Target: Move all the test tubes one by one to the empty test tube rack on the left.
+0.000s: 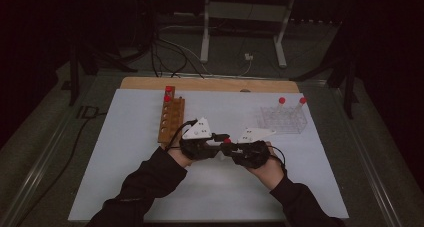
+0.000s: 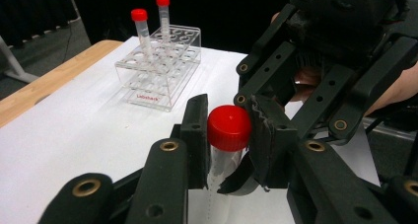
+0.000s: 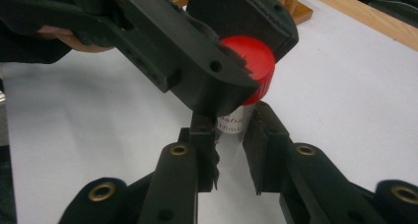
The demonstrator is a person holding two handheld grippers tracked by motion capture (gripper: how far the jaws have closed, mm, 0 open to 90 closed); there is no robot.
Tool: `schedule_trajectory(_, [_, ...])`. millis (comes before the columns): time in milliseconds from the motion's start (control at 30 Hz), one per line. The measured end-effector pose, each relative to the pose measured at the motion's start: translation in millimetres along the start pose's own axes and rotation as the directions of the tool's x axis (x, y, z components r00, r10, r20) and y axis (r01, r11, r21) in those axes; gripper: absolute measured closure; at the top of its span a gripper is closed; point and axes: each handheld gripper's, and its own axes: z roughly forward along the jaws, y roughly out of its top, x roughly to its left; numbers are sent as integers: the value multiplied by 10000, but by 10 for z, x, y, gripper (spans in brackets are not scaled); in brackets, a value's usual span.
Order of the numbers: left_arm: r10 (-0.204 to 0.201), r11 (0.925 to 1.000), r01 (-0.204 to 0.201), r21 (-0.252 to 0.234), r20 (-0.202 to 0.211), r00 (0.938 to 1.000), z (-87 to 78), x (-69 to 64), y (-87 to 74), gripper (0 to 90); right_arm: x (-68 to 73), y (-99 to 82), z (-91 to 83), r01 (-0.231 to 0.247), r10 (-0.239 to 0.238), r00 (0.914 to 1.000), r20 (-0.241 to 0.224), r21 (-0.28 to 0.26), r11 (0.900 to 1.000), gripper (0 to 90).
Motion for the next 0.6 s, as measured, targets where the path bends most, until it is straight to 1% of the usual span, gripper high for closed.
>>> schedule_trajectory(133, [-86, 9999, 87, -105, 69, 9999, -7, 10, -3, 720, 1, -8, -11, -59, 59, 10000, -25, -44, 10000, 753])
schedule_trajectory(233, [-67, 9999, 66, -139, -9, 10000, -21, 9, 14, 722, 2, -12, -28, -66, 67, 10000, 31, -203, 9998, 744])
schedule_trajectory(267, [-27, 9999, 26, -167, -102, 9999, -29, 2, 25, 722, -1, -11, -33, -102, 102, 9999, -11, -249, 9996, 731])
schedule_trajectory(300, [2, 9998, -5, -186, -171, 9999, -41, 5, 32, 723, -9, -13, -46, -191, 189, 9998, -47, -382, 9991, 680])
schedule_trajectory(333, [-24, 9999, 20, -160, -202, 9998, -56, 14, 38, 723, -16, -15, -61, -286, 284, 9996, -41, -487, 9984, 656])
schedule_trajectory(400, [-31, 9998, 24, -176, -386, 9993, -100, 42, 46, 723, -26, -23, -102, -359, 358, 9994, -25, -671, 9971, 570])
schedule_trajectory(433, [-85, 9998, 77, -172, -427, 9991, -126, 63, 49, 723, -30, -27, -125, -413, 415, 9991, 17, -769, 9962, 546])
schedule_trajectory(467, [-109, 9997, 98, -229, -519, 9986, -156, 82, 51, 723, -34, -31, -150, -468, 473, 9989, 38, -846, 9953, 514])
schedule_trajectory(533, [-108, 9997, 89, -242, -790, 9968, -216, 119, 55, 723, -42, -42, -196, -555, 571, 9983, 143, -966, 9938, 423])
schedule_trajectory(567, [-171, 9995, 145, -298, -898, 9958, -248, 138, 56, 723, -47, -47, -214, -599, 621, 9979, 192, -988, 9933, 376])
schedule_trajectory(600, [-186, 9994, 157, -296, -990, 9949, -283, 161, 59, 723, -52, -57, -234, -642, 674, 9974, 270, -1053, 9924, 353])
